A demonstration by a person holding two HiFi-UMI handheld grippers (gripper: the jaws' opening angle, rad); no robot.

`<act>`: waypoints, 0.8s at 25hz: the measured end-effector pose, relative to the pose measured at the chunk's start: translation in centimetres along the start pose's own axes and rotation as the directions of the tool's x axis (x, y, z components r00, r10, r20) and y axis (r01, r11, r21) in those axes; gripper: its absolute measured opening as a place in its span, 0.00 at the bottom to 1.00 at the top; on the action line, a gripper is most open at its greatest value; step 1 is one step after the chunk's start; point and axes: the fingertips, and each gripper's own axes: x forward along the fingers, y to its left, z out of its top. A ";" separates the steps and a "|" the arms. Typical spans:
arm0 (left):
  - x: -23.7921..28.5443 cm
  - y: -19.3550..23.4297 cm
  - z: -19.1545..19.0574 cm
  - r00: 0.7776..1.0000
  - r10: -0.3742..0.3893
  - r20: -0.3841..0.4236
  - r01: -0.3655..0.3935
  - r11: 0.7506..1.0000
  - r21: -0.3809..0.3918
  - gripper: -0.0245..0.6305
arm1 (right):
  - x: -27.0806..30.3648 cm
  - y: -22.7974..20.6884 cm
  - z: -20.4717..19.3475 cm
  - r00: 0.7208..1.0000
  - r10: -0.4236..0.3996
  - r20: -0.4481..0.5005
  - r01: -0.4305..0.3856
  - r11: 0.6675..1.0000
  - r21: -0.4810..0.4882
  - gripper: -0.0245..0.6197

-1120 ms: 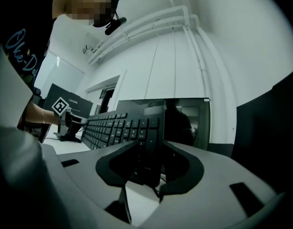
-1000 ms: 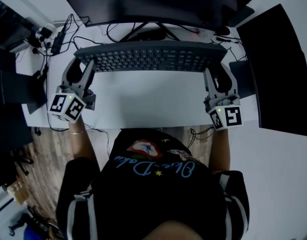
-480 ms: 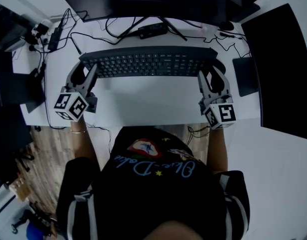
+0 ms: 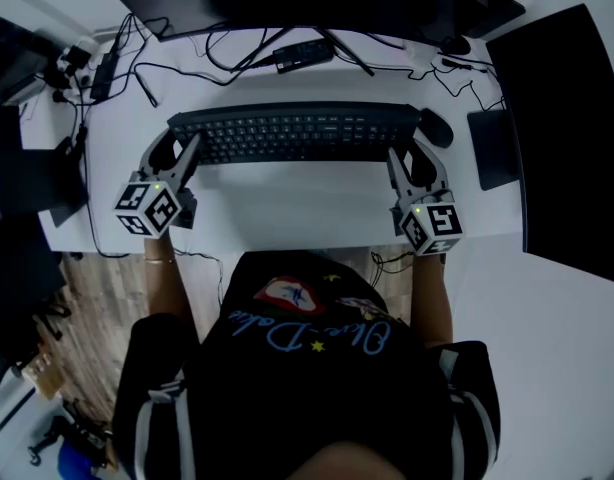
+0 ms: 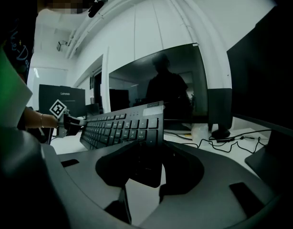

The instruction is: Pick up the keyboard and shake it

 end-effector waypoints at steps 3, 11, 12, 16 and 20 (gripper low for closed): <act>0.5 0.2 -1.3 0.999 0.005 -0.033 -0.006 1.000 -0.013 0.38 | 0.2 -0.3 -1.4 0.999 0.001 -0.035 0.000 1.000 0.017 0.25; 1.5 0.9 -3.6 0.994 0.022 -0.106 -0.026 0.999 -0.033 0.38 | 1.0 -0.7 -4.1 0.994 0.003 -0.111 0.004 0.998 0.067 0.25; 1.6 1.0 -3.8 0.993 0.024 -0.114 -0.028 0.999 -0.035 0.38 | 1.1 -0.7 -4.4 0.993 0.003 -0.119 0.006 0.997 0.073 0.25; 1.7 1.5 -4.7 0.989 0.033 -0.143 -0.039 0.998 -0.040 0.38 | 1.4 -0.5 -5.6 0.988 0.009 -0.152 0.006 0.995 0.096 0.25; 2.0 1.7 -5.5 0.985 0.039 -0.167 -0.047 0.998 -0.043 0.38 | 1.6 -0.6 -6.7 0.984 0.008 -0.178 0.012 0.994 0.113 0.25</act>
